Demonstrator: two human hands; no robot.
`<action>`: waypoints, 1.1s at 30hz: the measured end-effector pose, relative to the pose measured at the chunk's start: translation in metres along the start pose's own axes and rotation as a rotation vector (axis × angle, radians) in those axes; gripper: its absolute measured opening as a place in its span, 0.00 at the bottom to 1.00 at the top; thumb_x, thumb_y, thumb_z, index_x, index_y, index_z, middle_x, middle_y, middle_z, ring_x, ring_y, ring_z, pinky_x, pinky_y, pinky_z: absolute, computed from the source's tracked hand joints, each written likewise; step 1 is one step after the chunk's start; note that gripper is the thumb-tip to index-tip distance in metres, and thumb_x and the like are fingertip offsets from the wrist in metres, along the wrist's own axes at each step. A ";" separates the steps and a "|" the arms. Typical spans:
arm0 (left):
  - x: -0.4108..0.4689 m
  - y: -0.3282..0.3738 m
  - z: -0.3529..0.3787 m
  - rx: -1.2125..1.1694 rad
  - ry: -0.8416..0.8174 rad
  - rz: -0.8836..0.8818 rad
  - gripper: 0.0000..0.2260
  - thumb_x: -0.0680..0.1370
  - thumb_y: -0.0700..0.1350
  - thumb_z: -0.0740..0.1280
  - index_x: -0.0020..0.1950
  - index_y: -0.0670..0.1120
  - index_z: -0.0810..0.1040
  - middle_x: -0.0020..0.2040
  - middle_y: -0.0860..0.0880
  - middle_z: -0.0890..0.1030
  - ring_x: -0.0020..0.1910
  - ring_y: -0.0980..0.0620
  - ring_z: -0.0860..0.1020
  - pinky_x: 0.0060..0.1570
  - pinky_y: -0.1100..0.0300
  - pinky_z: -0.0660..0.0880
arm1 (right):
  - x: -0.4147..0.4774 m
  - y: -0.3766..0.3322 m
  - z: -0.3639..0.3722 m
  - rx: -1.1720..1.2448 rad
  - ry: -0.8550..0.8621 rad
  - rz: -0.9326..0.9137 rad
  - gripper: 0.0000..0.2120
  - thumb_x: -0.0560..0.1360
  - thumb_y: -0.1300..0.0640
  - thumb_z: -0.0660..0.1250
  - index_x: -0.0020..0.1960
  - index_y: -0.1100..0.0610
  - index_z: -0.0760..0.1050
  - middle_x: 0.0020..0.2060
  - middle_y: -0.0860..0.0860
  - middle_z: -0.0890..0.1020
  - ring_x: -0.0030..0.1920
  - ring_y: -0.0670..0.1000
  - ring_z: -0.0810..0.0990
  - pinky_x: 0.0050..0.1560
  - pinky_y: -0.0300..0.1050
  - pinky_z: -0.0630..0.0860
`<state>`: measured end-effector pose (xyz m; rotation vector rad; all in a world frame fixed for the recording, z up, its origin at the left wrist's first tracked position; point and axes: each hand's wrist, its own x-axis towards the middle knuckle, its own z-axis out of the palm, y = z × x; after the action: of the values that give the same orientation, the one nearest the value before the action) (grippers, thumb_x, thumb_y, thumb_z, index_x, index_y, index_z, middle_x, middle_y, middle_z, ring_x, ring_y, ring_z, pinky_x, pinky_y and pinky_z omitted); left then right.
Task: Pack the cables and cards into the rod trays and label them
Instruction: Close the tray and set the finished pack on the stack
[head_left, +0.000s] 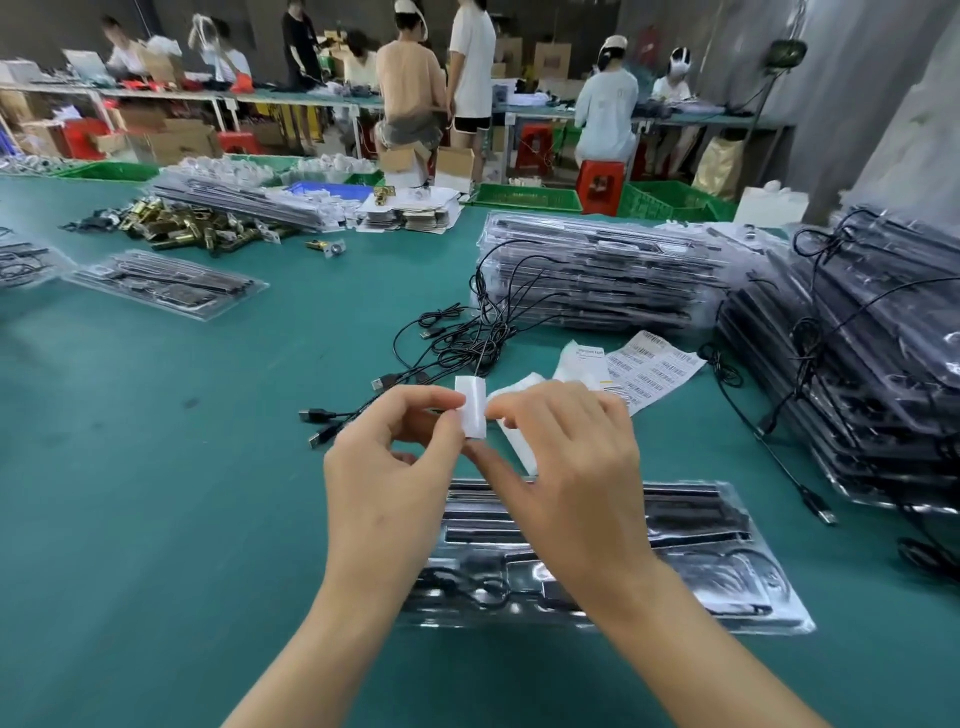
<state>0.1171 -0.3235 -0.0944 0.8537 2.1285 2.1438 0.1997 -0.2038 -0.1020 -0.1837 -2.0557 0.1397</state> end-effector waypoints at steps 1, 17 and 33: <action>-0.004 0.002 0.000 -0.002 0.004 -0.002 0.08 0.77 0.43 0.73 0.45 0.57 0.85 0.37 0.55 0.83 0.31 0.60 0.74 0.34 0.70 0.69 | -0.001 -0.001 -0.003 -0.012 0.003 -0.027 0.09 0.80 0.47 0.70 0.48 0.53 0.80 0.42 0.47 0.79 0.45 0.52 0.78 0.51 0.49 0.70; -0.039 -0.018 -0.039 0.043 -0.279 -0.261 0.06 0.75 0.55 0.74 0.50 0.60 0.86 0.45 0.54 0.86 0.43 0.55 0.84 0.45 0.66 0.77 | -0.047 -0.026 -0.036 0.767 -0.304 1.006 0.02 0.74 0.50 0.76 0.43 0.45 0.83 0.36 0.45 0.85 0.35 0.41 0.79 0.39 0.32 0.74; -0.046 -0.042 -0.056 0.448 -0.200 -0.169 0.08 0.74 0.44 0.78 0.42 0.55 0.81 0.37 0.60 0.83 0.39 0.59 0.80 0.40 0.72 0.73 | -0.055 -0.035 -0.008 0.059 -0.666 0.705 0.11 0.75 0.43 0.66 0.36 0.46 0.79 0.31 0.39 0.79 0.45 0.40 0.72 0.36 0.30 0.62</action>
<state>0.1200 -0.3885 -0.1460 0.8271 2.5029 1.4576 0.2300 -0.2482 -0.1400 -0.9242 -2.5454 0.7800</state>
